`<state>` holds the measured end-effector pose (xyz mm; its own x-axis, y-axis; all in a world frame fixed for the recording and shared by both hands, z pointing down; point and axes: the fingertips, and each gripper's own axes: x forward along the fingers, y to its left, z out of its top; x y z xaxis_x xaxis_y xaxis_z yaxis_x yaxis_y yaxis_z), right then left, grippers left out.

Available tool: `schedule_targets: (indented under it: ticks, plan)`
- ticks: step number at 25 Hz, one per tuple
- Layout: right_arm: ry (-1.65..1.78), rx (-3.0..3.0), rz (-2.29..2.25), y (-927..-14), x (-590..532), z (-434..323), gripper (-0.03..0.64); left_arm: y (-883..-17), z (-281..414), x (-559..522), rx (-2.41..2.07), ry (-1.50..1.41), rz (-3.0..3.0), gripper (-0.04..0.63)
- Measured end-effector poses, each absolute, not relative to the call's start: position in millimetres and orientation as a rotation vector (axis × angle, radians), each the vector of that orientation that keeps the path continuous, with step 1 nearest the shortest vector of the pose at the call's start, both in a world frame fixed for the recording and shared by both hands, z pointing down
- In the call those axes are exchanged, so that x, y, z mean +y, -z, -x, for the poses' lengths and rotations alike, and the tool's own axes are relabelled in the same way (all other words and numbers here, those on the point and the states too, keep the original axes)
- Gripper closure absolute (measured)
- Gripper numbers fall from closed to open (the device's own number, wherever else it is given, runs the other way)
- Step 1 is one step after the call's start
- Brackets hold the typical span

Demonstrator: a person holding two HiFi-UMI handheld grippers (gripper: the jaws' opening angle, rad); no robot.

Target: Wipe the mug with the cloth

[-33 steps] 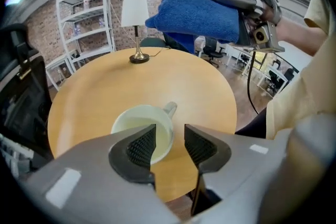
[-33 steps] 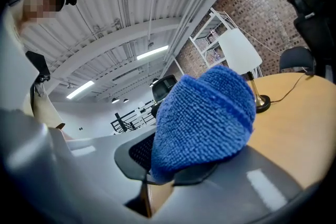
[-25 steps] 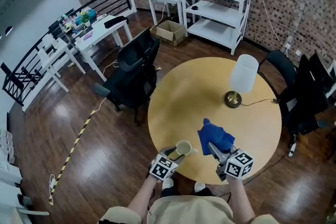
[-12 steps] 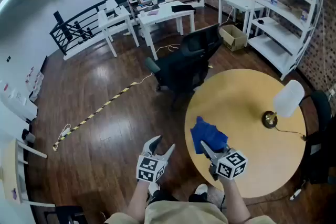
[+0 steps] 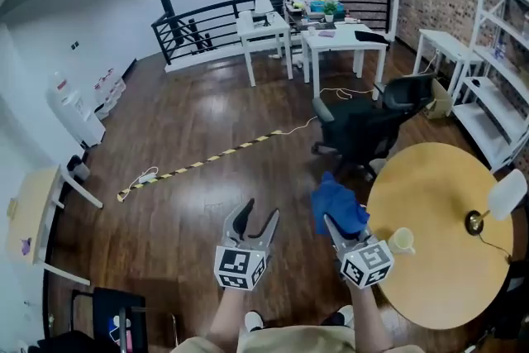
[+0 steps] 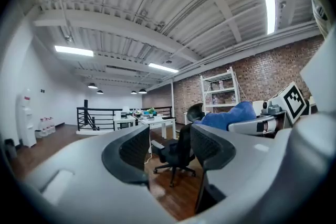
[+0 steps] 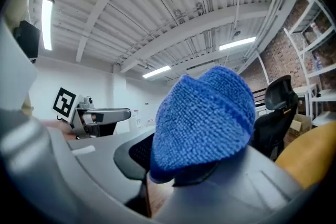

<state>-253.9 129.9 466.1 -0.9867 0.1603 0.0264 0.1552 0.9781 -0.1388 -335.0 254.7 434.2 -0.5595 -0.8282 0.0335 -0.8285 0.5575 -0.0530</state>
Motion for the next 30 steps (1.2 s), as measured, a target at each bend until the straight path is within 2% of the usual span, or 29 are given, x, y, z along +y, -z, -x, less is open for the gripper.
schedule_targets:
  ticks: [6,11,14,20,30]
  plan:
    - [-0.185,-3.081,0.345,-461.4,216.9,315.8,0.555,-426.4,377.3,349.1,-2.906,-0.183,-1.305,0.354]
    - [-0.068,-3.03,0.456,-453.9,266.0,331.9,0.555,-424.4,394.2,389.3,-2.933,-0.049,-1.176,0.354]
    - [-0.032,-3.008,0.477,-455.4,265.4,336.0,0.555,-426.1,396.4,387.5,-2.95,0.024,-1.135,0.356]
    - [-0.068,-3.008,0.45,-455.5,246.8,328.6,0.555,-433.2,376.3,381.2,-2.947,-0.044,-1.131,0.356]
    - [-0.028,-3.028,0.482,-465.1,225.5,342.4,0.555,-453.7,391.6,357.9,-2.948,-0.077,-1.092,0.367]
